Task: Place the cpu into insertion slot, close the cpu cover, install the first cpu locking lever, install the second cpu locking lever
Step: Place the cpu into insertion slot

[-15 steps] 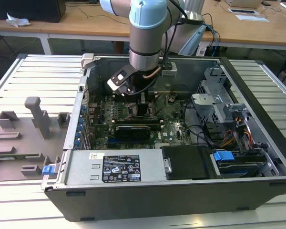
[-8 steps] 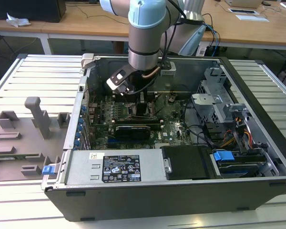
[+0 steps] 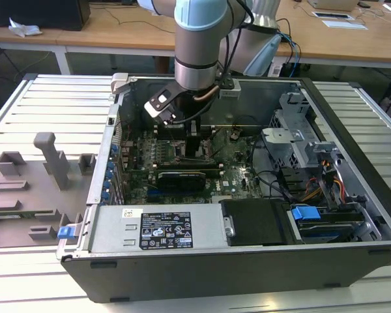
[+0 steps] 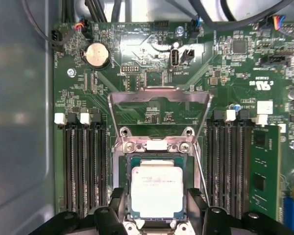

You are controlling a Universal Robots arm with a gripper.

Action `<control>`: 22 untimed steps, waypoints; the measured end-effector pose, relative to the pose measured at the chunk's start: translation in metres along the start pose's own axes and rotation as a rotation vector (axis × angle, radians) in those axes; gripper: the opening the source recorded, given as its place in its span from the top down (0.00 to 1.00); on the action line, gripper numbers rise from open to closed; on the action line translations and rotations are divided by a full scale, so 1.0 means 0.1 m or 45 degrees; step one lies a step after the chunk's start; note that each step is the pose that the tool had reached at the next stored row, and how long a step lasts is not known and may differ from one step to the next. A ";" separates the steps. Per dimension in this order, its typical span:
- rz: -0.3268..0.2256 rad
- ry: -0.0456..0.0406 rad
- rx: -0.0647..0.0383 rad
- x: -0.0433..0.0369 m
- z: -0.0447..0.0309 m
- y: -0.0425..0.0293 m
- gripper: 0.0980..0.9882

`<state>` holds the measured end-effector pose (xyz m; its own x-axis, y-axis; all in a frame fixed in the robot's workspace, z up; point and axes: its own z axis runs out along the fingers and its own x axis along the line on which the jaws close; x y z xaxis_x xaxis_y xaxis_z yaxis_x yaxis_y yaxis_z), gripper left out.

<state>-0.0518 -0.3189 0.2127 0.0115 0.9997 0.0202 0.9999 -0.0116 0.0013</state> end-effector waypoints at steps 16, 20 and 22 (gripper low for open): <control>0.000 0.000 0.005 0.017 -0.800 0.035 0.99; 0.000 0.001 0.005 0.018 -0.857 0.035 0.99; 0.000 0.000 0.005 0.018 -0.858 0.035 0.99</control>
<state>-0.0484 -0.3189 0.2985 0.0117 0.9997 0.0204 0.9999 -0.0116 -0.0025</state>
